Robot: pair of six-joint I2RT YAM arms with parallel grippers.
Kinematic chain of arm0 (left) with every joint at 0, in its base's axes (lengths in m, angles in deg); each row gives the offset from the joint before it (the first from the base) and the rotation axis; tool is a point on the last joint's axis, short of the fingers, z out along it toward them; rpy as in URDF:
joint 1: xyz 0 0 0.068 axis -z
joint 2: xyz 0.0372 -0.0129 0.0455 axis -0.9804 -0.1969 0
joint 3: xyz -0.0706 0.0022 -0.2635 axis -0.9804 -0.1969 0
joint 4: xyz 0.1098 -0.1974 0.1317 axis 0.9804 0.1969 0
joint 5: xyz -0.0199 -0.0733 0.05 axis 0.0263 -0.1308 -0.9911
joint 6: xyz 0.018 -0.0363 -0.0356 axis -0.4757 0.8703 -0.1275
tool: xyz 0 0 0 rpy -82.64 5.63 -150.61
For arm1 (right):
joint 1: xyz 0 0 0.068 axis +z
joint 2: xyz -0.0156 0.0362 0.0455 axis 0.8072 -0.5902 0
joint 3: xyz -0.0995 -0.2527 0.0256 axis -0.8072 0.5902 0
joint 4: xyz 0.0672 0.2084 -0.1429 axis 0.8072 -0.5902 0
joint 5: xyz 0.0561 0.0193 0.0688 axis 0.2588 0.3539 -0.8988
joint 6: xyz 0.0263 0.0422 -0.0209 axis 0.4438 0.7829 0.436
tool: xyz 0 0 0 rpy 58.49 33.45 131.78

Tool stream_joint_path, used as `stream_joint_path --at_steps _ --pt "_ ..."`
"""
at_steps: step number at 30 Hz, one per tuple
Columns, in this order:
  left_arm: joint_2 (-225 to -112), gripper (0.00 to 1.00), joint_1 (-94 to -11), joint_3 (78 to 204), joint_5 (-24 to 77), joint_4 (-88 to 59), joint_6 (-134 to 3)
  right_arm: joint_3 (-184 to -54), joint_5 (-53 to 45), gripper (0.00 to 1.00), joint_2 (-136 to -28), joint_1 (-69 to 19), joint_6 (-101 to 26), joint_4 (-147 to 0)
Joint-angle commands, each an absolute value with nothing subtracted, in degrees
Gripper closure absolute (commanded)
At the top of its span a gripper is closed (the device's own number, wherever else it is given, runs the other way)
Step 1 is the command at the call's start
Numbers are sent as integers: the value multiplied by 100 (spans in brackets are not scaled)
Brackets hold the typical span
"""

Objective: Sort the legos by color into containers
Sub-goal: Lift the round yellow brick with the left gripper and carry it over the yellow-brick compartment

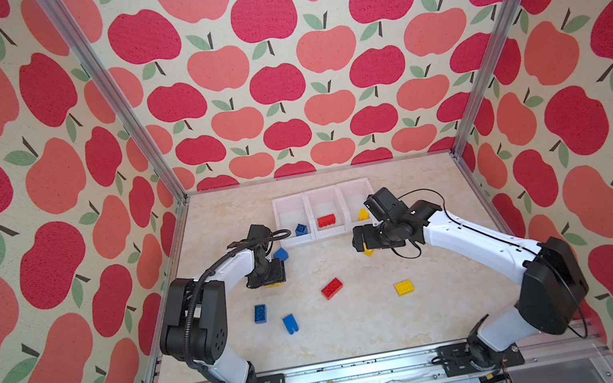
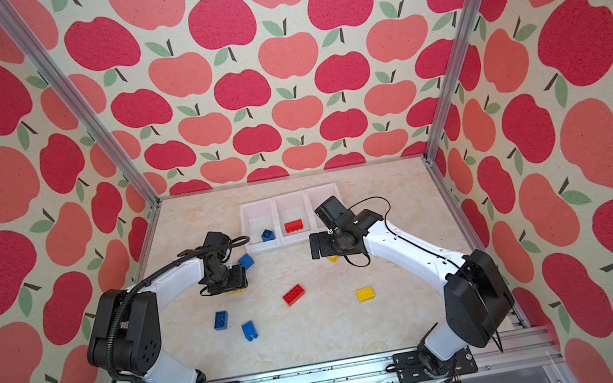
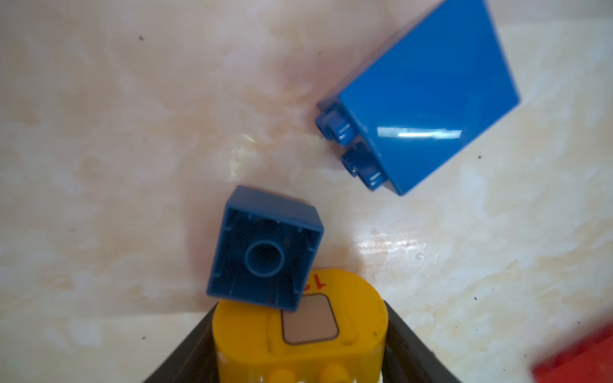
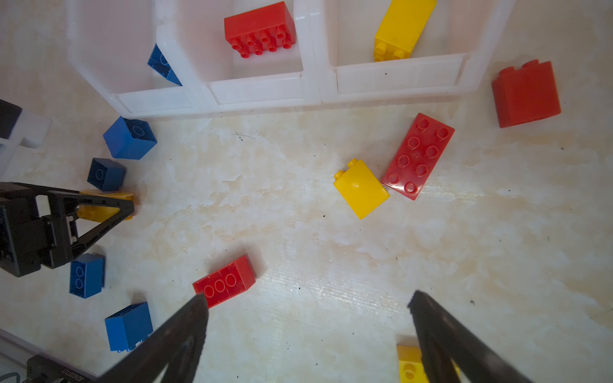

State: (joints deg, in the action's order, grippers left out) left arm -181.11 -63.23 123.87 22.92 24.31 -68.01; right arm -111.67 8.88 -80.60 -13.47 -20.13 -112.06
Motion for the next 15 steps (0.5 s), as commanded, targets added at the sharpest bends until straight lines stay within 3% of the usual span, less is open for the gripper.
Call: stream_joint_path --at_steps 1,7,15 --pt "-18127 36 -6283 12526 2159 2626 -6764 -11032 921 2 -7854 -1409 -1875 -11208" --pt "-18011 42 -6231 12528 2086 2685 -6715 -10915 919 2 -7749 -1458 -1859 -11173" --pt "-17495 44 -5940 12649 1932 2940 -6586 -10634 919 2 -7484 -1588 -1848 -11161"
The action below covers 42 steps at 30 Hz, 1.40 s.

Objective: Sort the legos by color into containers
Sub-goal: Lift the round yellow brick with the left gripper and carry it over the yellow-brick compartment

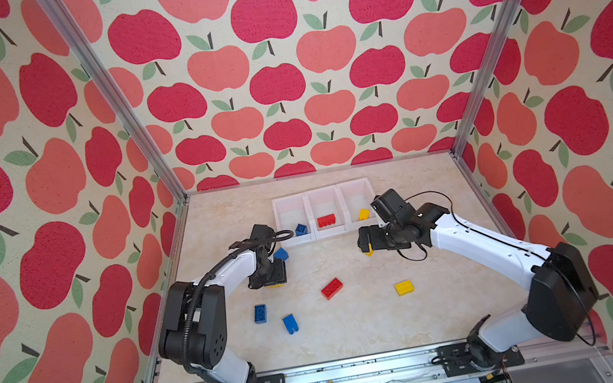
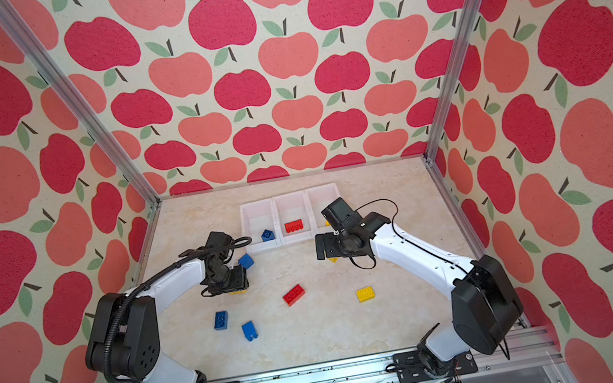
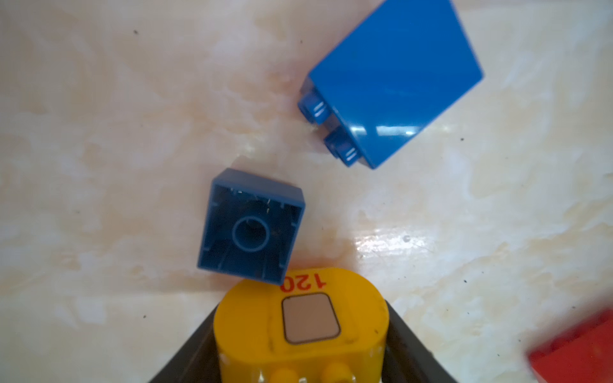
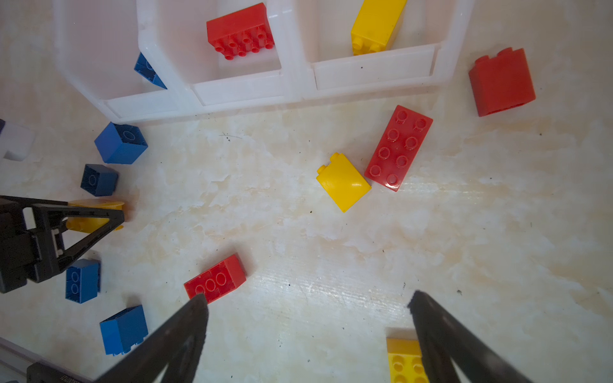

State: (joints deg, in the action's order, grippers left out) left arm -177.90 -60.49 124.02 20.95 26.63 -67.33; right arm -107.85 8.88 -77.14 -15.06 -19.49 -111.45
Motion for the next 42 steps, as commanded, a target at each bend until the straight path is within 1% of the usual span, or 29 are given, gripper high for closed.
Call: stream_joint_path --at_steps 1,6,9,15,22,28,36,42 --pt "-17400 45 -5861 12680 1895 2966 -6551 -10562 913 2 -7429 -1623 -1842 -11161" --pt "-17123 46 -5445 12958 1874 2882 -6346 -10126 908 2 -7075 -1796 -1780 -11164" --pt "-17174 46 -5112 13260 1858 2730 -6255 -9820 908 2 -6806 -1912 -1725 -11176" --pt "-17719 46 -4515 14107 1874 2347 -6313 -9365 978 2 -6332 -2056 -1644 -11248" --pt "-18673 46 -4126 15304 1986 1897 -6630 -9129 1061 2 -5993 -2125 -1563 -11328" --pt "-19472 46 -3965 16195 2128 1502 -6821 -9075 1105 2 -5870 -2129 -1532 -11391" --pt "-20450 46 -3955 17123 2630 1031 -6851 -9057 1149 2 -5841 -2133 -1506 -11434" --pt "-21258 46 -4010 17907 2812 844 -6799 -9044 1148 2 -5840 -2138 -1477 -11426"
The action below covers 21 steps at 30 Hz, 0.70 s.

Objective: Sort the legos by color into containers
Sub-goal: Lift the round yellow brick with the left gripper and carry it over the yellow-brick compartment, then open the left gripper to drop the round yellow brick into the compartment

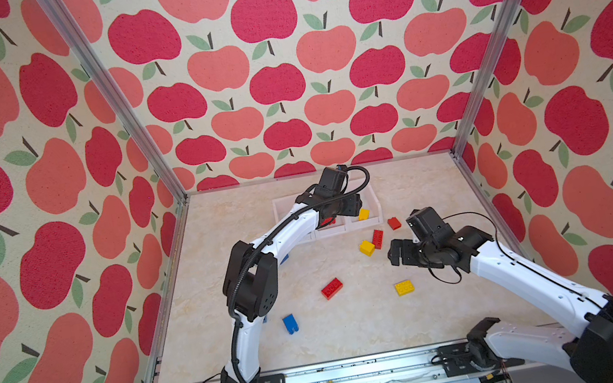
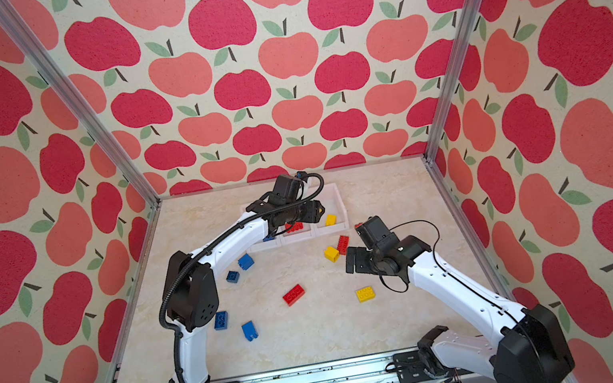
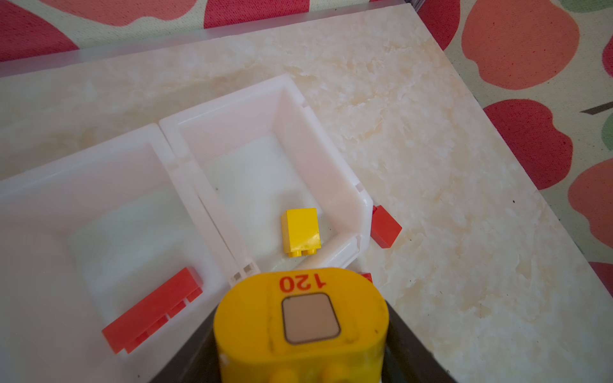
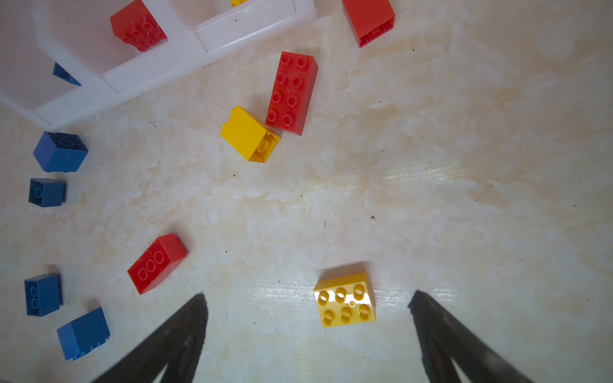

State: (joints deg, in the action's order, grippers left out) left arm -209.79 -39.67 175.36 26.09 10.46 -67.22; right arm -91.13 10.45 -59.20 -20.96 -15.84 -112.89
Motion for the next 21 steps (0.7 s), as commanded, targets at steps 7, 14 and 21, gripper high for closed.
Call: stream_joint_path --at_steps 7,14,21 --pt "-22166 46 -4090 19008 2858 930 -6764 -9021 1184 2 -5815 -2133 -1474 -11501" --pt "-22906 42 -4121 20089 2834 1390 -6755 -9018 1198 1 -5823 -2135 -1457 -11535" --pt "-23064 21 -4165 20363 2761 1548 -6772 -9058 1199 1 -5840 -2154 -1462 -11542"
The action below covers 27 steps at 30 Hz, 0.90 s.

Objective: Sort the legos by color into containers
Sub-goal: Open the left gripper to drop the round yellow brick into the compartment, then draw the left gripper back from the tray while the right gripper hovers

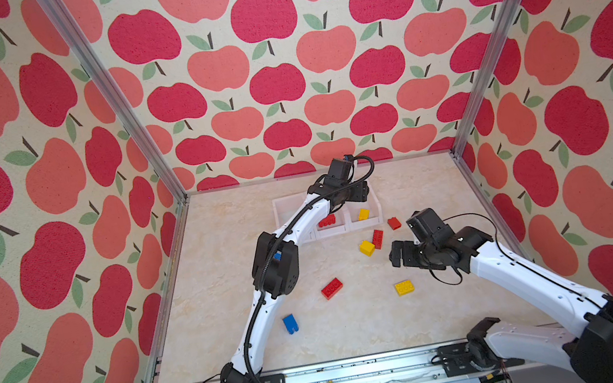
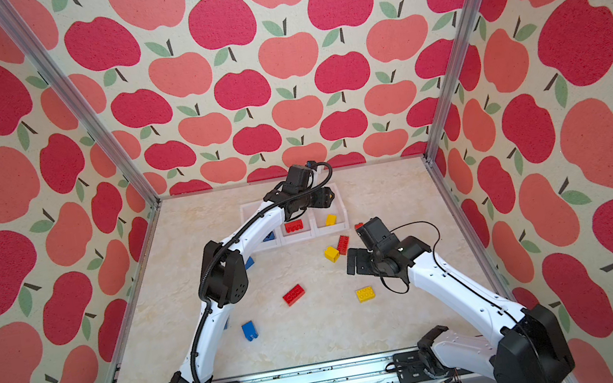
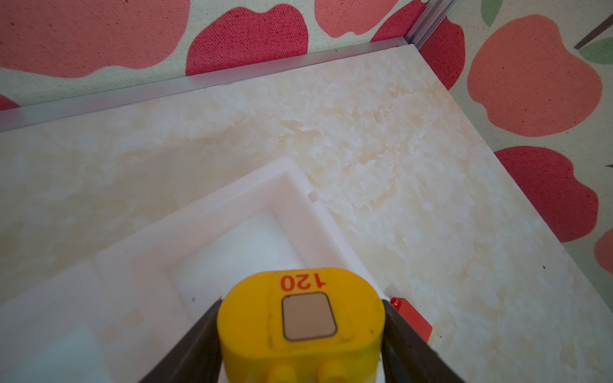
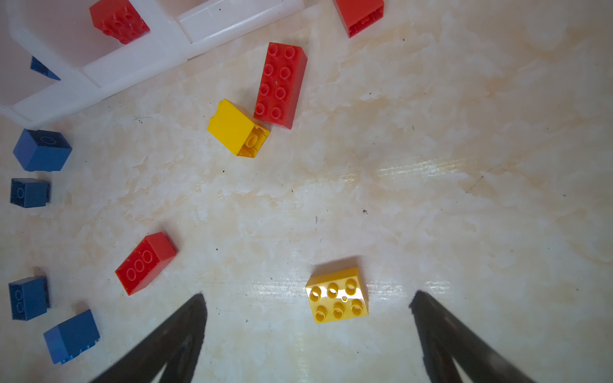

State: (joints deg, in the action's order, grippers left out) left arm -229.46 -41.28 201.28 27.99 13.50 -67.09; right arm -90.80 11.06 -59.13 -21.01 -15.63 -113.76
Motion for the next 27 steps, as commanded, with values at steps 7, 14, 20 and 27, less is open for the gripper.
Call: stream_joint_path --at_steps 7,14,20,27 --pt "-22915 15 -4168 20172 2779 1421 -6799 -9060 1196 1 -5842 -2158 -1477 -11531" --pt "-22502 12 -4150 19579 2831 1019 -6777 -9052 1224 1 -5834 -2163 -1477 -11539" --pt "-21925 11 -4130 18789 2893 646 -6727 -9137 1267 1 -5926 -2180 -1519 -11524" --pt "-20899 9 -4157 17413 2899 -39 -6526 -9321 1316 1 -6159 -2190 -1620 -11457"
